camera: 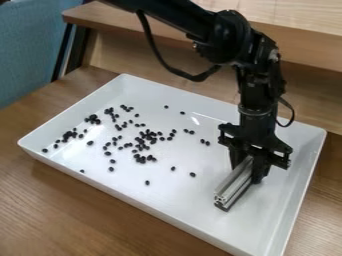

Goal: Sweep into pile

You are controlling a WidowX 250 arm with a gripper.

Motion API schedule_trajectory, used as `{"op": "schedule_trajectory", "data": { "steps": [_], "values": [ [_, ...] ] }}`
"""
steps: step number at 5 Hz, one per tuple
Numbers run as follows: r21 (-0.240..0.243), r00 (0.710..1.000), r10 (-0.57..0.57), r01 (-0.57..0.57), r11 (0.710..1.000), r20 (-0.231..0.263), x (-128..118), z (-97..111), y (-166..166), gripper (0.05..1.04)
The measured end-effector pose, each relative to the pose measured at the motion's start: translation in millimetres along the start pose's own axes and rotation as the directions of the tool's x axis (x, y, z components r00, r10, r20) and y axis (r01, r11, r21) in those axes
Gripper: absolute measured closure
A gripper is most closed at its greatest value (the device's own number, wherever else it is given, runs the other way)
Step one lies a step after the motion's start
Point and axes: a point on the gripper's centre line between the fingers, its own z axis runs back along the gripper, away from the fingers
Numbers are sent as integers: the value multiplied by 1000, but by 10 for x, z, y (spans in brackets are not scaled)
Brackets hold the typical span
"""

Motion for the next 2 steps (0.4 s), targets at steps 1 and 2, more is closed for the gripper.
{"op": "schedule_trajectory", "data": {
  "steps": [1, 2],
  "values": [
    [-11, 995, -94, 94, 996, -24, -38, 8, 143, 679],
    [-64, 975, -220, 220, 973, -1, -52, 8, 363, 679]
  ]
}}
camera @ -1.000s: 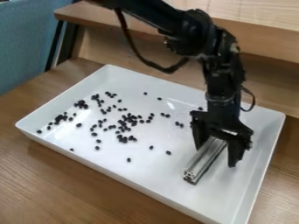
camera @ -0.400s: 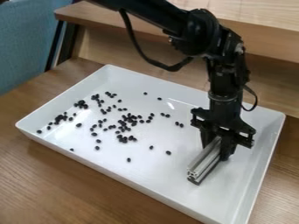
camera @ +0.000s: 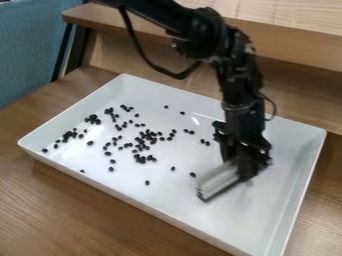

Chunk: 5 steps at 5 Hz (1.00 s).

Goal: Sweep into pile

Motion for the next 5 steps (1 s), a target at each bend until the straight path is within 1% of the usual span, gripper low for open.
{"op": "schedule_trajectory", "data": {
  "steps": [1, 2, 3, 4, 5],
  "values": [
    [-9, 999, -28, 28, 1000, 33, -66, -6, 194, 679],
    [13, 999, 1, -2, 1000, 46, -120, 28, 446, 680],
    [54, 999, 21, -23, 998, 38, -188, 48, 684, 680],
    [78, 995, 81, -85, 993, 52, -265, 82, 879, 680],
    [104, 983, 165, -174, 979, 85, -337, 111, 1027, 680]
  ]
}}
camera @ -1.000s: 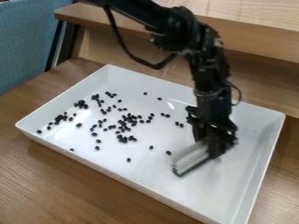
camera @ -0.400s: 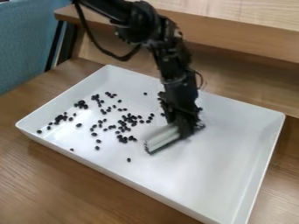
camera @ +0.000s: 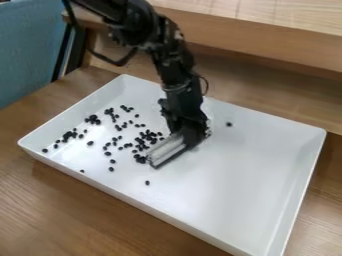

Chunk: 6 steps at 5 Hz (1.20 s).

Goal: Sweep into pile

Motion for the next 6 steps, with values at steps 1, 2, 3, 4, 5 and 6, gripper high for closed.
{"op": "schedule_trajectory", "data": {
  "steps": [1, 2, 3, 4, 5, 6],
  "values": [
    [37, 993, 113, -115, 993, 38, -102, 23, 124, 680],
    [28, 979, 196, -198, 980, 62, -252, 51, 265, 680],
    [26, 981, 188, -189, 982, 43, -320, 60, 337, 685],
    [14, 982, 188, -188, 982, 23, -381, 74, 510, 685],
    [6, 981, 193, -193, 981, 2, -361, 74, 645, 685],
    [3, 980, 198, -198, 980, -7, -328, 75, 756, 685]
  ]
}}
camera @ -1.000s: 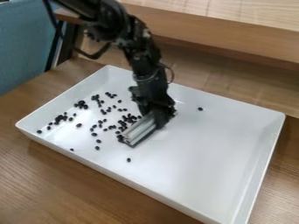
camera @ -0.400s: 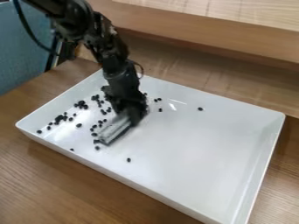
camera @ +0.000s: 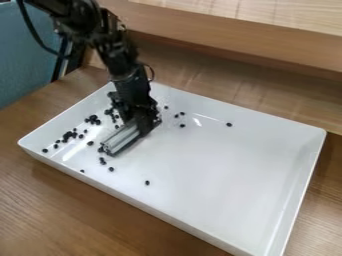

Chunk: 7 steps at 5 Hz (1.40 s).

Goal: Sweep into pile

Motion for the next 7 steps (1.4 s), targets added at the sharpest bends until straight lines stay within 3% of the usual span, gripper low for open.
{"op": "schedule_trajectory", "data": {
  "steps": [2, 5, 7],
  "values": [
    [7, 999, -19, 20, 1000, -33, 76, -4, 137, 685],
    [101, 992, -86, 96, 990, -95, 6, 15, 308, 685],
    [101, 995, -58, 66, 993, -82, -45, 38, 404, 685]
  ]
}}
